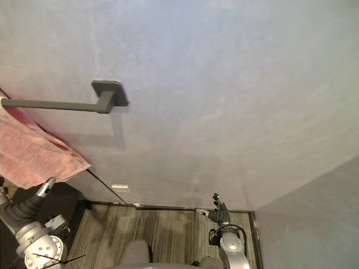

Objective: Organize washtable

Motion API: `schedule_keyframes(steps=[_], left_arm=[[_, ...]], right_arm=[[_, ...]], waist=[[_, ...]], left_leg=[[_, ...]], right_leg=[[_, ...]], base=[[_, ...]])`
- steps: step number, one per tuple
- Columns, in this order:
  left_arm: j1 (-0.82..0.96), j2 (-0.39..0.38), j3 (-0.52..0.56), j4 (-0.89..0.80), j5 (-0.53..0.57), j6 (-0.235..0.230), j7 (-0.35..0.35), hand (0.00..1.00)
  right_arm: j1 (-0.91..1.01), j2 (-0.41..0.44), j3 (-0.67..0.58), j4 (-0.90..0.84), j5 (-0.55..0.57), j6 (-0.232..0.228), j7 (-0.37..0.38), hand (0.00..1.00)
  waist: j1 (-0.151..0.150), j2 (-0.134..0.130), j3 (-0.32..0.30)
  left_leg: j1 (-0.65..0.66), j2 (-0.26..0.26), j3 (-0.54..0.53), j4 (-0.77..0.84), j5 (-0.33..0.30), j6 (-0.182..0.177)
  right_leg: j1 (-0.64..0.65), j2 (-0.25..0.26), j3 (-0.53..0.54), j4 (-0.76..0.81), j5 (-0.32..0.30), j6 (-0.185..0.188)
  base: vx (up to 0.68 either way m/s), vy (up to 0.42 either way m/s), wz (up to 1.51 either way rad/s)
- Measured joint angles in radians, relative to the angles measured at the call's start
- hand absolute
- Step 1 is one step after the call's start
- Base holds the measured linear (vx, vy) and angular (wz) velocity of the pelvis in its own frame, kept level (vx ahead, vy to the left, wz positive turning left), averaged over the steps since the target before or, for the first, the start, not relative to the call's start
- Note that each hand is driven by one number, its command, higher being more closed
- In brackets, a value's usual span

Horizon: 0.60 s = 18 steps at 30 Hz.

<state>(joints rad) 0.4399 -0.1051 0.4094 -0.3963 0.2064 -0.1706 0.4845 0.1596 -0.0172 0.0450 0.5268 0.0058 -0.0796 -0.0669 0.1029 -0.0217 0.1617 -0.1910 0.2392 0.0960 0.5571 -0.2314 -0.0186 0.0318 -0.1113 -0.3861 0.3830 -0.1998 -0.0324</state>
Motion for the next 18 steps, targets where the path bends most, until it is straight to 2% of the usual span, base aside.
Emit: schedule_keyframes(steps=[1, 3, 4, 5, 6, 8, 9, 10, 12, 14, 16, 17, 18], left_arm=[[0.014, -0.005, 0.016, -0.001, 0.003, -0.001, 0.003, 0.00], [0.017, -0.007, 0.027, -0.001, 0.011, -0.001, 0.018, 0.00], [0.014, -0.006, 0.041, 0.000, 0.024, -0.001, 0.032, 0.00], [-0.001, -0.001, 0.066, 0.001, 0.039, 0.001, 0.054, 0.00], [-0.030, 0.009, 0.077, 0.001, 0.044, 0.006, 0.077, 0.00], [-0.062, 0.018, 0.086, 0.001, 0.050, 0.010, 0.096, 0.00], [-0.090, 0.023, 0.086, 0.001, 0.062, 0.010, 0.111, 0.00], [-0.120, 0.032, 0.086, 0.001, 0.076, 0.010, 0.123, 0.00], [-0.157, 0.033, 0.074, 0.001, 0.080, 0.011, 0.136, 0.00], [-0.173, 0.033, 0.051, 0.001, 0.080, 0.011, 0.149, 0.00], [-0.180, 0.035, 0.017, 0.001, 0.078, 0.011, 0.148, 0.00], [-0.184, 0.036, -0.005, 0.001, 0.076, 0.011, 0.145, 0.00], [-0.185, 0.030, -0.015, 0.000, 0.070, 0.011, 0.142, 0.00]], right_arm=[[-0.005, 0.002, 0.000, 0.037, 0.008, 0.000, 0.004, 0.00], [-0.009, 0.000, -0.009, 0.077, 0.020, -0.001, 0.004, 0.00], [-0.015, -0.001, -0.022, 0.118, 0.025, 0.000, 0.004, 0.00], [-0.024, 0.014, -0.038, 0.181, 0.033, 0.002, 0.004, 0.00], [-0.024, 0.033, -0.038, 0.221, 0.040, 0.001, 0.005, 0.00], [-0.027, 0.052, -0.037, 0.261, 0.043, 0.002, 0.006, 0.00], [-0.027, 0.056, -0.037, 0.265, 0.043, 0.001, 0.007, 0.00], [-0.033, 0.053, -0.039, 0.263, 0.043, 0.000, 0.006, 0.00], [-0.051, 0.047, -0.040, 0.253, 0.042, 0.000, 0.005, 0.00], [-0.056, 0.048, -0.035, 0.206, 0.041, 0.002, 0.003, 0.00], [-0.056, 0.048, -0.014, 0.162, 0.040, 0.005, 0.002, 0.00], [-0.061, 0.049, 0.013, 0.146, 0.040, 0.008, 0.003, 0.00], [-0.069, 0.051, 0.028, 0.140, 0.040, 0.011, 0.004, 0.00]], waist=[[0.000, -0.019, -0.016], [-0.005, -0.008, -0.026], [-0.005, 0.001, -0.038], [-0.008, -0.032, -0.051], [-0.007, -0.056, -0.048], [-0.006, -0.073, -0.058], [-0.007, -0.075, -0.063], [-0.008, -0.078, -0.066], [-0.008, -0.076, -0.068], [-0.007, -0.069, -0.071], [-0.008, -0.049, -0.077], [-0.009, -0.041, -0.084], [-0.009, -0.039, -0.085]], left_leg=[[-0.017, 0.011, -0.026, -0.048, 0.009, 0.003], [-0.018, 0.027, -0.063, -0.103, 0.083, 0.024], [-0.010, 0.011, -0.102, -0.128, 0.082, -0.055], [-0.007, -0.036, -0.108, -0.138, 0.073, -0.071], [-0.011, -0.069, -0.124, -0.136, 0.073, -0.071], [-0.014, -0.097, -0.147, -0.126, 0.066, -0.081], [-0.014, -0.110, -0.167, -0.114, 0.048, -0.089], [-0.028, -0.129, -0.176, -0.096, 0.026, -0.084], [-0.050, -0.156, -0.164, -0.055, 0.001, -0.067], [-0.058, -0.178, -0.103, -0.040, -0.016, -0.050], [-0.058, -0.178, -0.043, -0.040, -0.025, -0.033], [-0.043, -0.174, 0.007, -0.079, -0.015, -0.013], [-0.035, -0.169, 0.037, -0.109, 0.001, 0.010]], right_leg=[[0.004, -0.045, -0.001, 0.005, -0.030, 0.049], [0.012, -0.060, -0.002, 0.002, -0.046, 0.076], [0.017, -0.075, 0.003, 0.001, -0.057, 0.102], [0.021, -0.106, 0.003, -0.016, -0.059, 0.119], [0.035, -0.130, 0.003, -0.053, -0.038, 0.128], [0.065, -0.137, 0.003, -0.100, 0.007, 0.146], [0.084, -0.139, 0.003, -0.124, 0.039, 0.162], [0.087, -0.153, 0.006, -0.133, 0.045, 0.172], [0.083, -0.178, 0.020, -0.151, 0.044, 0.172], [0.053, -0.214, 0.079, -0.164, 0.043, 0.162], [0.002, -0.228, 0.121, -0.150, 0.079, 0.117], [-0.025, -0.237, 0.119, -0.160, 0.122, 0.074], [-0.035, -0.242, 0.108, -0.148, 0.125, 0.065]], base=[[0.09, 0.211, 0.30], [0.09, 0.246, 0.26], [0.14, 0.410, 0.30], [0.14, 0.552, 0.43], [0.09, 0.446, 0.44], [0.02, 0.274, 0.32], [-0.02, 0.268, 0.28], [-0.05, 0.266, 0.17], [-0.11, 0.249, -0.15], [-0.15, 0.261, -0.63], [-0.17, 0.248, -0.87], [-0.11, 0.175, -0.88], [-0.16, 0.178, -1.03]])
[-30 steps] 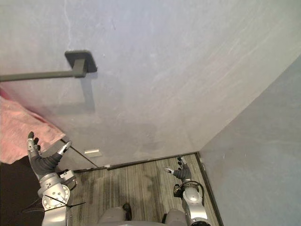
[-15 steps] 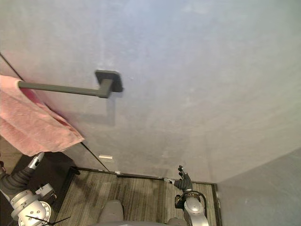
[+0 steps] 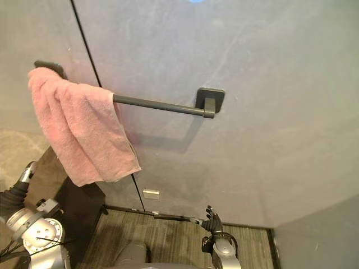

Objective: Organize washtable

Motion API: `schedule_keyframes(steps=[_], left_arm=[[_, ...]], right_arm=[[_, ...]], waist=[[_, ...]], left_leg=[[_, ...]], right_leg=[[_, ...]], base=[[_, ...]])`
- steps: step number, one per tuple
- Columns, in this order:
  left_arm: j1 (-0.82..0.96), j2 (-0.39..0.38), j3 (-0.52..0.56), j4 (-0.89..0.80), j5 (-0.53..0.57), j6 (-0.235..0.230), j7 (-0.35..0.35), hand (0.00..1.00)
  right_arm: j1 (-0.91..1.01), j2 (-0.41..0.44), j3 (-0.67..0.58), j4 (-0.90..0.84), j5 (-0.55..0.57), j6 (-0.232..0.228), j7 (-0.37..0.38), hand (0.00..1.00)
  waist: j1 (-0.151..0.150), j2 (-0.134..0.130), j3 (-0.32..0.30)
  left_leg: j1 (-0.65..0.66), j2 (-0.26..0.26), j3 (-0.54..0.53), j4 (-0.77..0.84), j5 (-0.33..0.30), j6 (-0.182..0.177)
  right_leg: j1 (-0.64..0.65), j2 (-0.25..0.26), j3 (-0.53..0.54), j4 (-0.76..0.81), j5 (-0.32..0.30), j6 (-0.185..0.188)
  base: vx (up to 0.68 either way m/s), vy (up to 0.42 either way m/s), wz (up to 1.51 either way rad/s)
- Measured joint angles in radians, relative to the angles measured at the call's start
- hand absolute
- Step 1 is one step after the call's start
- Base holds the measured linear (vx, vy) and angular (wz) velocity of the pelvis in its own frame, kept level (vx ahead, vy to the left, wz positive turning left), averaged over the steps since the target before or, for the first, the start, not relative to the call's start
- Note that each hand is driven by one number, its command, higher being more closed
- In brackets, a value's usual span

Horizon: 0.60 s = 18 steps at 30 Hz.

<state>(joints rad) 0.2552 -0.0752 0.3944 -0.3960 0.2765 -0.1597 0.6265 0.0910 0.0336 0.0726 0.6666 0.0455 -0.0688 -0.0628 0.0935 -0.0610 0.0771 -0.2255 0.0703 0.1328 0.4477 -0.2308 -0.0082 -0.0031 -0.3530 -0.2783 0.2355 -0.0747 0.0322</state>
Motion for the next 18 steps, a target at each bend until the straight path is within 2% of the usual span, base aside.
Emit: schedule_keyframes(steps=[1, 3, 5, 6, 8, 10, 13, 15, 17, 18], left_arm=[[0.001, -0.001, -0.010, 0.001, -0.009, 0.001, -0.018, 0.00], [0.001, 0.003, -0.015, 0.001, -0.021, 0.006, -0.059, 0.00], [0.000, 0.008, 0.007, 0.002, -0.020, 0.029, -0.100, 0.00], [-0.001, 0.008, 0.013, 0.006, -0.020, 0.039, -0.105, 0.00], [-0.027, 0.006, 0.039, 0.013, -0.021, 0.075, -0.109, 0.00], [-0.064, 0.003, 0.079, 0.012, -0.022, 0.094, -0.111, 0.00], [-0.080, 0.000, 0.119, -0.007, -0.047, 0.115, -0.123, 0.00], [-0.079, -0.004, 0.146, -0.057, -0.077, 0.125, -0.120, 0.00], [-0.078, -0.012, 0.167, -0.108, -0.090, 0.127, -0.115, 0.00], [-0.078, -0.012, 0.167, -0.134, -0.092, 0.126, -0.097, 0.00]], right_arm=[[-0.006, 0.004, 0.035, -0.032, -0.002, 0.001, 0.001, 0.00], [-0.006, 0.005, 0.089, -0.094, 0.004, 0.000, 0.010, 0.00], [-0.002, 0.005, 0.173, -0.203, 0.038, -0.011, 0.035, 0.00], [0.000, 0.005, 0.189, -0.233, 0.050, -0.014, 0.047, 0.00], [0.023, 0.003, 0.257, -0.316, 0.088, -0.034, 0.075, 0.00], [0.023, -0.001, 0.328, -0.354, 0.115, -0.037, 0.089, 0.00], [-0.018, -0.001, 0.428, -0.423, 0.124, -0.036, 0.095, 0.00], [-0.090, -0.004, 0.487, -0.461, 0.124, -0.036, 0.111, 0.00], [-0.138, -0.009, 0.508, -0.487, 0.124, -0.036, 0.121, 0.00], [-0.159, -0.020, 0.518, -0.518, 0.123, -0.037, 0.127, 0.00]], waist=[[-0.019, 0.002, 0.000], [-0.036, 0.004, -0.001], [-0.048, 0.008, -0.006], [-0.052, 0.014, -0.007], [-0.059, 0.025, -0.007], [-0.054, 0.025, -0.007], [-0.051, 0.034, 0.006], [-0.045, 0.051, 0.026], [-0.043, 0.055, 0.031], [-0.043, 0.069, 0.042]], left_leg=[[0.025, 0.007, 0.044, -0.051, 0.017, 0.022], [0.074, 0.019, 0.093, -0.119, 0.034, 0.025], [0.084, 0.020, 0.116, -0.174, 0.065, -0.008], [0.083, 0.023, 0.115, -0.180, 0.073, -0.019], [0.106, 0.027, 0.100, -0.234, 0.121, -0.026], [0.119, 0.030, 0.090, -0.251, 0.154, -0.034], [0.098, 0.051, 0.062, -0.212, 0.164, -0.046], [0.049, 0.066, 0.016, -0.132, 0.157, -0.044], [0.026, 0.071, 0.001, -0.111, 0.139, -0.048], [0.023, 0.085, 0.015, -0.099, 0.104, -0.044]], right_leg=[[-0.038, 0.004, -0.029, 0.092, -0.021, 0.018], [-0.044, 0.056, -0.067, 0.152, -0.066, 0.037], [-0.020, 0.128, -0.073, 0.057, -0.099, 0.032], [-0.018, 0.142, -0.060, 0.025, -0.094, 0.045], [-0.019, 0.201, 0.038, -0.028, -0.075, 0.032], [-0.020, 0.205, 0.031, -0.014, -0.075, 0.033], [-0.039, 0.211, 0.023, 0.056, -0.118, 0.016], [-0.075, 0.214, 0.033, 0.130, -0.133, -0.001], [-0.098, 0.208, 0.032, 0.155, -0.159, -0.005], [-0.104, 0.209, 0.025, 0.170, -0.173, -0.007]], base=[[-0.12, 0.118, -0.85], [-0.06, 0.066, -0.80], [-0.07, -0.007, -0.88], [0.00, -0.053, -0.64], [0.04, -0.087, -0.33], [0.09, -0.114, 0.01], [0.07, -0.133, 0.24], [-0.02, -0.108, 0.18], [-0.05, -0.063, 0.06], [-0.05, -0.015, 0.03]])
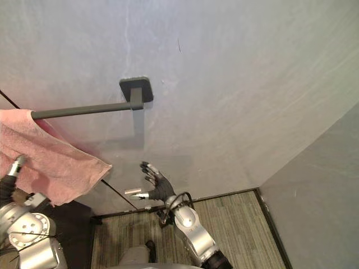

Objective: Organize washtable

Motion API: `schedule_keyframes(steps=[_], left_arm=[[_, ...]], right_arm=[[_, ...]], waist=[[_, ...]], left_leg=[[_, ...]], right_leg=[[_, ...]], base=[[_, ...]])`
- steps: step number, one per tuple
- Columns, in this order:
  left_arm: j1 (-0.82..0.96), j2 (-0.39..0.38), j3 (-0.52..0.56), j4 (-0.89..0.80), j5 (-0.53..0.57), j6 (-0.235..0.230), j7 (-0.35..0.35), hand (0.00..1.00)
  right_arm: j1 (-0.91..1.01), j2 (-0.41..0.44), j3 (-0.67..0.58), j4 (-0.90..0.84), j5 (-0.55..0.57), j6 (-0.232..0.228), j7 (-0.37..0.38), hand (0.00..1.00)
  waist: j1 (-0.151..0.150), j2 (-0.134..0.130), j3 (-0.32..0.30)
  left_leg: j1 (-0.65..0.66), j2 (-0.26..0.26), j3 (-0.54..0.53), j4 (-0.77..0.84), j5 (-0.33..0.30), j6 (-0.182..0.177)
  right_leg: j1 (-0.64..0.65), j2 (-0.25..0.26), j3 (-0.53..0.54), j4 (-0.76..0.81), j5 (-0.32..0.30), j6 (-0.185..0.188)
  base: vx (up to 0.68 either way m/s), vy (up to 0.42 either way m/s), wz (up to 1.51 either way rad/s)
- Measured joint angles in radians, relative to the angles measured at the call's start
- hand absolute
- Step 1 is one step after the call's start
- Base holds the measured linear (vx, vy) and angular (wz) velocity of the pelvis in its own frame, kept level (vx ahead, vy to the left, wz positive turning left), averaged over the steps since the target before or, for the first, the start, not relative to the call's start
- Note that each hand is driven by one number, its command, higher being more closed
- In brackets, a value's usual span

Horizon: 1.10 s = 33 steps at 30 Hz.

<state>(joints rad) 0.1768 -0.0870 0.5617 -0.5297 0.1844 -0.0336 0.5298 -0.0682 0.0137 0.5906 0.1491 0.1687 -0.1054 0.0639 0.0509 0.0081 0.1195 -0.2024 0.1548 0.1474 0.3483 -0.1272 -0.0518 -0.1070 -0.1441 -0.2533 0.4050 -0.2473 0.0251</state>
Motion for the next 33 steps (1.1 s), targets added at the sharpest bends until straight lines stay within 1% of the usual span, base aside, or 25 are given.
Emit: schedule_keyframes(steps=[1, 2, 4, 5, 7, 9, 10, 11, 12, 14, 18, 23, 24, 27, 28, 30, 31, 33], left_arm=[[0.001, 0.000, 0.000, -0.015, -0.007, 0.000, 0.001, 0.00], [0.003, 0.000, -0.001, -0.025, -0.015, 0.000, 0.001, 0.00], [0.006, 0.001, -0.013, -0.031, -0.016, 0.000, 0.000, 0.00], [0.012, 0.002, -0.020, -0.031, -0.015, 0.000, -0.003, 0.00], [0.048, 0.008, -0.052, -0.033, -0.015, 0.000, -0.017, 0.00], [0.080, 0.011, -0.058, -0.033, -0.015, 0.000, -0.045, 0.00], [0.090, 0.011, -0.068, -0.033, -0.015, 0.000, -0.056, 0.00], [0.102, 0.011, -0.083, -0.033, -0.015, 0.000, -0.076, 0.00], [0.104, 0.011, -0.089, -0.033, -0.015, 0.000, -0.080, 0.00], [0.119, 0.013, -0.103, -0.030, -0.018, -0.001, -0.134, 0.00], [0.113, 0.017, -0.079, -0.019, -0.057, -0.002, -0.137, 0.00], [0.051, 0.024, 0.000, 0.032, -0.095, 0.002, -0.137, 0.00], [0.042, 0.034, 0.015, 0.040, -0.104, 0.003, -0.138, 0.00], [0.020, 0.099, 0.047, 0.093, -0.155, 0.008, -0.158, 0.00], [0.009, 0.129, 0.052, 0.129, -0.185, 0.009, -0.181, 0.00], [-0.012, 0.153, 0.063, 0.169, -0.219, 0.009, -0.203, 0.00], [-0.039, 0.185, 0.069, 0.214, -0.252, 0.009, -0.219, 0.00], [-0.066, 0.226, 0.069, 0.260, -0.284, 0.009, -0.227, 0.00]], right_arm=[[-0.008, -0.005, -0.001, -0.015, 0.000, 0.000, -0.001, 0.00], [-0.007, -0.009, -0.001, -0.022, -0.001, 0.000, -0.002, 0.00], [0.002, -0.014, -0.001, -0.022, -0.001, 0.000, -0.002, 0.00], [0.008, -0.014, -0.002, -0.022, -0.003, 0.003, -0.002, 0.00], [0.031, -0.013, -0.004, -0.014, -0.008, 0.016, 0.000, 0.00], [0.037, -0.011, -0.004, 0.006, -0.015, 0.027, 0.002, 0.00], [0.036, -0.009, -0.005, 0.025, -0.016, 0.029, 0.002, 0.00], [0.037, -0.010, -0.015, 0.050, -0.021, 0.039, 0.003, 0.00], [0.037, -0.009, -0.018, 0.056, -0.022, 0.040, 0.003, 0.00], [0.037, -0.009, -0.036, 0.104, -0.023, 0.048, 0.005, 0.00], [0.033, -0.010, -0.035, 0.109, -0.023, 0.049, 0.007, 0.00], [0.026, -0.010, -0.039, 0.108, -0.023, 0.048, 0.007, 0.00], [0.020, -0.010, -0.039, 0.108, -0.023, 0.048, 0.007, 0.00], [-0.025, -0.010, -0.044, 0.108, -0.026, 0.048, 0.002, 0.00], [-0.055, -0.010, -0.046, 0.108, -0.044, 0.048, -0.001, 0.00], [-0.084, -0.008, -0.053, 0.108, -0.064, 0.047, -0.006, 0.00], [-0.107, 0.003, -0.067, 0.108, -0.072, 0.047, -0.021, 0.00], [-0.126, 0.011, -0.081, 0.108, -0.072, 0.046, -0.041, 0.00]], waist=[[0.003, 0.002, 0.010], [0.006, -0.002, 0.010], [-0.002, -0.014, 0.007], [-0.012, -0.017, 0.005], [-0.008, -0.020, 0.003], [-0.006, -0.024, -0.002], [-0.001, -0.026, -0.003], [0.017, -0.026, -0.003], [0.019, -0.027, -0.004], [0.021, -0.029, -0.005], [0.024, -0.029, -0.008], [0.021, -0.024, -0.012], [0.022, -0.023, -0.012], [0.022, -0.015, -0.016], [0.024, -0.003, -0.024], [0.025, 0.009, -0.030], [0.029, 0.017, -0.035], [0.036, 0.018, -0.035]], left_leg=[[0.002, 0.006, 0.017, 0.009, -0.008, 0.004], [0.007, 0.003, 0.033, 0.002, -0.009, 0.003], [0.003, -0.023, 0.033, -0.019, -0.008, 0.000], [0.003, -0.038, 0.030, -0.035, -0.004, -0.004], [0.016, -0.076, 0.028, -0.085, 0.022, 0.012], [0.031, -0.100, 0.019, -0.120, 0.051, 0.022], [0.036, -0.107, 0.017, -0.135, 0.064, 0.029], [0.044, -0.116, 0.013, -0.145, 0.071, 0.034], [0.045, -0.118, 0.012, -0.148, 0.071, 0.034], [0.068, -0.136, 0.004, -0.183, 0.085, 0.042], [0.099, -0.140, 0.016, -0.233, 0.099, 0.042], [0.131, -0.140, 0.021, -0.330, 0.148, 0.038], [0.139, -0.139, 0.022, -0.347, 0.156, 0.036], [0.153, -0.137, 0.021, -0.383, 0.179, 0.035], [0.158, -0.137, 0.021, -0.400, 0.187, 0.035], [0.163, -0.138, 0.021, -0.416, 0.199, 0.037], [0.164, -0.138, 0.021, -0.422, 0.204, 0.038], [0.165, -0.137, 0.022, -0.422, 0.205, 0.037]], right_leg=[[-0.003, -0.002, -0.002, 0.016, -0.003, -0.003], [-0.003, -0.009, -0.002, 0.021, -0.008, 0.005], [-0.002, -0.035, -0.010, 0.018, -0.017, 0.021], [-0.001, -0.050, -0.021, 0.016, -0.018, 0.028], [0.012, -0.082, -0.038, -0.006, -0.005, 0.050], [0.024, -0.094, -0.047, -0.031, 0.011, 0.063], [0.031, -0.096, -0.049, -0.045, 0.021, 0.063], [0.042, -0.097, -0.048, -0.067, 0.032, 0.068], [0.044, -0.098, -0.048, -0.071, 0.034, 0.070], [0.073, -0.101, -0.045, -0.112, 0.053, 0.069], [0.086, -0.092, -0.019, -0.153, 0.076, 0.067], [0.087, -0.076, -0.011, -0.195, 0.098, 0.069], [0.088, -0.069, -0.010, -0.199, 0.101, 0.065], [0.087, -0.063, -0.008, -0.205, 0.103, 0.066], [0.088, -0.059, -0.008, -0.215, 0.111, 0.067], [0.090, -0.055, -0.008, -0.221, 0.116, 0.069], [0.090, -0.053, -0.007, -0.227, 0.120, 0.069], [0.091, -0.051, -0.006, -0.230, 0.121, 0.069]], base=[[-0.08, 0.010, -0.01], [-0.10, 0.053, -0.03], [-0.07, 0.082, 0.12], [-0.02, 0.092, 0.36], [0.01, 0.133, 0.39], [0.08, 0.111, 0.27], [0.10, 0.092, 0.22], [0.09, 0.083, 0.12], [0.09, 0.090, 0.13], [0.07, 0.069, 0.12], [0.02, 0.024, -0.13], [0.00, -0.003, -0.06], [0.00, -0.040, -0.04], [0.00, -0.010, -0.01], [0.00, 0.000, 0.00], [0.00, 0.000, 0.00], [0.00, 0.000, 0.00], [0.00, 0.000, 0.00]])
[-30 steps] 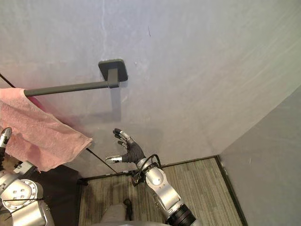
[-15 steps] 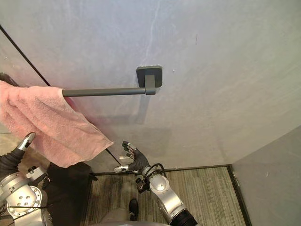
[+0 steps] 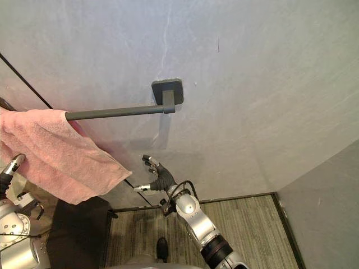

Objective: Organize washtable

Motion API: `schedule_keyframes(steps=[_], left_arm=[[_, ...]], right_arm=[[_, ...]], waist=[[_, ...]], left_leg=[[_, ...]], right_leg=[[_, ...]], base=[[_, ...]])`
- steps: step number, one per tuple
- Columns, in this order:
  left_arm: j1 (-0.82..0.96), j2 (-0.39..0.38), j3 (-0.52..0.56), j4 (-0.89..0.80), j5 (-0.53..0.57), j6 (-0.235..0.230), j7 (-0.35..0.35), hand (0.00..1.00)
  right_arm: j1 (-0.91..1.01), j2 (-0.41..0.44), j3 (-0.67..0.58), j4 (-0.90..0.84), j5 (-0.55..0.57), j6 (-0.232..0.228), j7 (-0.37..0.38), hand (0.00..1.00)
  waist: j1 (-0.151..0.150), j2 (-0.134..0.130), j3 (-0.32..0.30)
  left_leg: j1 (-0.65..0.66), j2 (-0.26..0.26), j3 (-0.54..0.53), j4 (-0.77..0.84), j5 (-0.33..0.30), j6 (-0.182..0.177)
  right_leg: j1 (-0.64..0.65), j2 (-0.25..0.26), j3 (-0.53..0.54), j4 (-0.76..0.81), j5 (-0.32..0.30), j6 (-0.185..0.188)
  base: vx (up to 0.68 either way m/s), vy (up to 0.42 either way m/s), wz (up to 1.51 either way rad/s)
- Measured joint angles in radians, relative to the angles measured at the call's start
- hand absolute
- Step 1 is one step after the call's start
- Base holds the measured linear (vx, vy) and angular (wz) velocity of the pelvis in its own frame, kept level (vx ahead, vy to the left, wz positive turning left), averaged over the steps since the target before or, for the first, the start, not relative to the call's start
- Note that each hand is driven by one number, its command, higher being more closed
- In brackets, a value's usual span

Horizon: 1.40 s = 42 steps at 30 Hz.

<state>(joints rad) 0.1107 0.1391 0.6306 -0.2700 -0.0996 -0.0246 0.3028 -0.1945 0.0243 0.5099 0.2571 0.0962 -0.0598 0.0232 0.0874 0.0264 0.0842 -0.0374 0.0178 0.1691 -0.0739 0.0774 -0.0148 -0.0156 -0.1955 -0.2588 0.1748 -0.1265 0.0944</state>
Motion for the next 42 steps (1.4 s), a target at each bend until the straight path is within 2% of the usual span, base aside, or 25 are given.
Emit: schedule_keyframes(steps=[4, 7, 10, 11, 13, 16, 21, 22, 28, 29, 42], left_arm=[[-0.030, 0.057, -0.001, 0.053, -0.091, 0.000, -0.017, 0.00], [-0.026, 0.141, -0.033, 0.102, -0.228, -0.002, -0.051, 0.00], [-0.019, 0.281, -0.122, 0.128, -0.371, -0.002, -0.113, 0.00], [-0.017, 0.295, -0.131, 0.130, -0.388, -0.002, -0.109, 0.00], [-0.009, 0.367, -0.182, 0.165, -0.481, -0.010, -0.154, 0.00], [0.030, 0.445, -0.232, 0.167, -0.580, -0.019, -0.215, 0.00], [0.043, 0.496, -0.276, 0.167, -0.657, -0.029, -0.274, 0.00], [0.056, 0.507, -0.277, 0.166, -0.668, -0.030, -0.282, 1.00], [0.068, 0.563, -0.319, 0.158, -0.716, -0.031, -0.304, 1.00], [0.068, 0.569, -0.319, 0.155, -0.716, -0.031, -0.303, 1.00], [0.066, 0.584, -0.320, 0.082, -0.710, -0.050, -0.273, 1.00]], right_arm=[[-0.017, -0.001, -0.001, 0.000, 0.004, -0.001, -0.009, 0.00], [-0.044, 0.000, 0.003, 0.001, 0.014, -0.001, -0.029, 0.00], [-0.101, 0.000, 0.022, 0.001, 0.022, -0.001, -0.045, 0.00], [-0.107, 0.001, 0.026, 0.001, 0.023, -0.001, -0.046, 0.00], [-0.132, 0.000, 0.045, 0.005, 0.039, -0.002, -0.057, 0.00], [-0.182, 0.003, 0.091, 0.005, 0.061, -0.010, -0.068, 0.00], [-0.231, 0.012, 0.109, 0.005, 0.088, -0.032, -0.084, 0.00], [-0.246, 0.012, 0.123, 0.005, 0.093, -0.037, -0.086, 0.00], [-0.297, 0.028, 0.168, 0.005, 0.114, -0.051, -0.087, 0.00], [-0.302, 0.032, 0.179, 0.005, 0.117, -0.051, -0.085, 1.00], [-0.342, 0.042, 0.184, 0.039, 0.116, -0.051, -0.098, 1.00]], waist=[[0.008, 0.002, 0.000], [0.011, 0.003, 0.001], [0.016, 0.004, 0.001], [0.019, 0.005, 0.002], [0.039, 0.010, 0.005], [0.044, 0.014, 0.007], [0.063, 0.015, 0.008], [0.063, 0.015, 0.008], [0.067, 0.013, 0.014], [0.066, 0.011, 0.015], [0.069, -0.001, 0.032]], left_leg=[[0.001, 0.000, -0.002, -0.009, 0.006, 0.000], [0.002, 0.000, -0.006, -0.018, 0.014, -0.001], [0.002, 0.000, -0.012, -0.018, 0.016, -0.001], [0.002, 0.000, -0.014, -0.018, 0.017, -0.001], [0.002, 0.001, -0.018, -0.018, 0.020, -0.002], [0.001, 0.001, -0.027, -0.018, 0.021, -0.002], [-0.002, 0.001, -0.027, -0.018, 0.021, -0.002], [-0.005, 0.002, -0.026, -0.018, 0.021, -0.002], [-0.006, 0.001, -0.026, -0.019, 0.021, -0.002], [-0.006, 0.002, -0.025, -0.019, 0.021, -0.002], [-0.008, 0.007, -0.026, -0.019, 0.021, -0.002]], right_leg=[[-0.001, 0.002, 0.000, -0.003, 0.000, 0.000], [-0.001, 0.003, -0.005, -0.003, 0.000, 0.000], [0.002, 0.004, -0.011, -0.003, 0.000, 0.000], [0.003, 0.004, -0.012, -0.004, 0.001, -0.001], [0.006, 0.006, -0.016, -0.005, 0.001, -0.001], [0.010, 0.006, -0.021, -0.007, 0.001, -0.001], [0.012, 0.008, -0.021, -0.018, 0.008, -0.001], [0.012, 0.009, -0.020, -0.023, 0.012, 0.000], [0.013, 0.009, -0.020, -0.029, 0.012, 0.000], [0.013, 0.010, -0.018, -0.031, 0.012, 0.000], [0.016, 0.017, -0.018, -0.039, 0.012, -0.001]], base=[[0.00, 0.001, 0.01], [0.00, 0.005, 0.04], [-0.01, 0.003, 0.05], [-0.01, 0.005, 0.07], [-0.01, 0.003, 0.07], [-0.02, 0.005, 0.09], [0.00, 0.000, 0.00], [0.00, 0.000, 0.00], [0.00, 0.001, -0.01], [0.03, 0.002, -0.03], [0.00, 0.000, 0.00]])
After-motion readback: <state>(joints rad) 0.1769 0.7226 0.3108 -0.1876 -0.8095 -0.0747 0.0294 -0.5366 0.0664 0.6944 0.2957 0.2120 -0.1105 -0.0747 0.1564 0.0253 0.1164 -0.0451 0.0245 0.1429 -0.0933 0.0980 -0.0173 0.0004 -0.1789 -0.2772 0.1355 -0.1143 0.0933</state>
